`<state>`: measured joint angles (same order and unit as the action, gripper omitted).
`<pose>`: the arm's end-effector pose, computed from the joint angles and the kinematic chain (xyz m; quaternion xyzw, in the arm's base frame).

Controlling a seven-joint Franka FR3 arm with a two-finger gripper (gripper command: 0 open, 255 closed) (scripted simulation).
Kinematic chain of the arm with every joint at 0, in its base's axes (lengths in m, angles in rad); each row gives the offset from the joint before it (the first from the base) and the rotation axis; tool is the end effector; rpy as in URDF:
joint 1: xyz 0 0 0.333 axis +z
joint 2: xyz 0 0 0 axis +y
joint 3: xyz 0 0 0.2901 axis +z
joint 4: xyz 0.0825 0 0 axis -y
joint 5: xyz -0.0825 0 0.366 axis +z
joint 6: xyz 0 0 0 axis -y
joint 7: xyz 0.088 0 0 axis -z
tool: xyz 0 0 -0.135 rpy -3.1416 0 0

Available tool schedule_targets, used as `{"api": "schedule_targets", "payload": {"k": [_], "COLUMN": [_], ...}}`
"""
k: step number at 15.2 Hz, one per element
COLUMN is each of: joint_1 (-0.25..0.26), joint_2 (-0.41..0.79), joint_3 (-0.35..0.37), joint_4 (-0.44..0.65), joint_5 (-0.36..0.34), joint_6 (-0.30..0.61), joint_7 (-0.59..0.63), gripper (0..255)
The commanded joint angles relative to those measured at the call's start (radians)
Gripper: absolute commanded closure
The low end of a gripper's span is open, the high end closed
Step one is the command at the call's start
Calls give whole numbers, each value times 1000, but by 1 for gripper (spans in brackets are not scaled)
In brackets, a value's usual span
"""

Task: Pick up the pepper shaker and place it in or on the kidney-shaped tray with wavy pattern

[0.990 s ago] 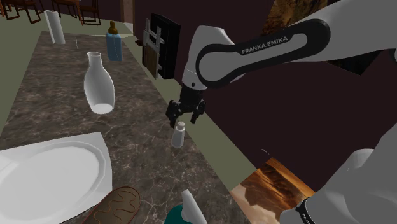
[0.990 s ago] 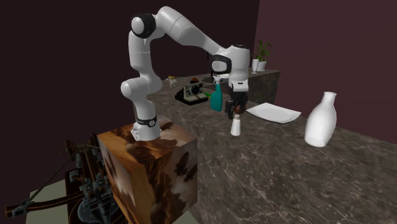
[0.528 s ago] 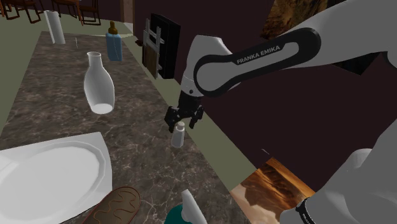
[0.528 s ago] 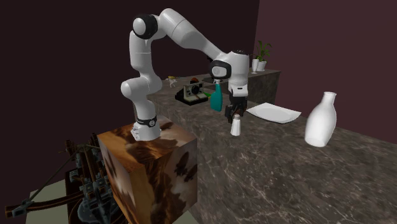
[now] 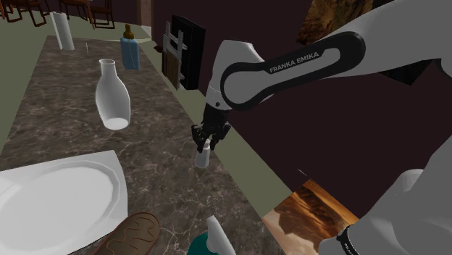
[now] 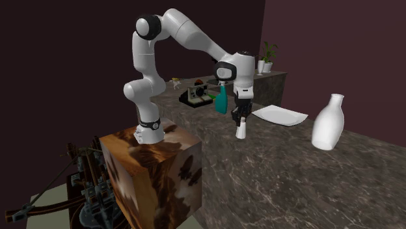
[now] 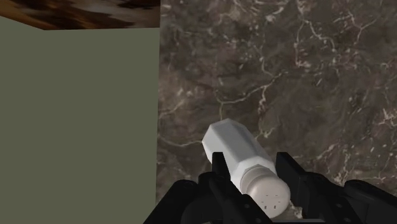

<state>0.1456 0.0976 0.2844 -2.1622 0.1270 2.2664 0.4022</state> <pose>0.4835 0.2282 0.3128 -0.9977 0.0273 0.0210 0.0591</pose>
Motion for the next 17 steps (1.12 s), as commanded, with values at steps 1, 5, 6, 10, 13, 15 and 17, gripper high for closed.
{"api": "schedule_targets", "payload": {"k": [1, 5, 6, 10, 13, 15, 17], "joint_1": [0, 0, 0, -2, -3, -4, -5], "joint_2": [0, 0, 1, -29, -49, -61, -72], "joint_3": [0, 0, 0, 0, 0, -1, -1], "joint_4": [0, 0, 0, 22, 42, 56, 71], "joint_5": [0, 0, 0, 5, 8, 10, 12], "joint_6": [0, 0, 0, -51, -90, -116, -142], "joint_7": [0, 0, 0, 0, 1, 2, 3], "gripper": [255, 255, 255, 255, 255, 255, 255]}}
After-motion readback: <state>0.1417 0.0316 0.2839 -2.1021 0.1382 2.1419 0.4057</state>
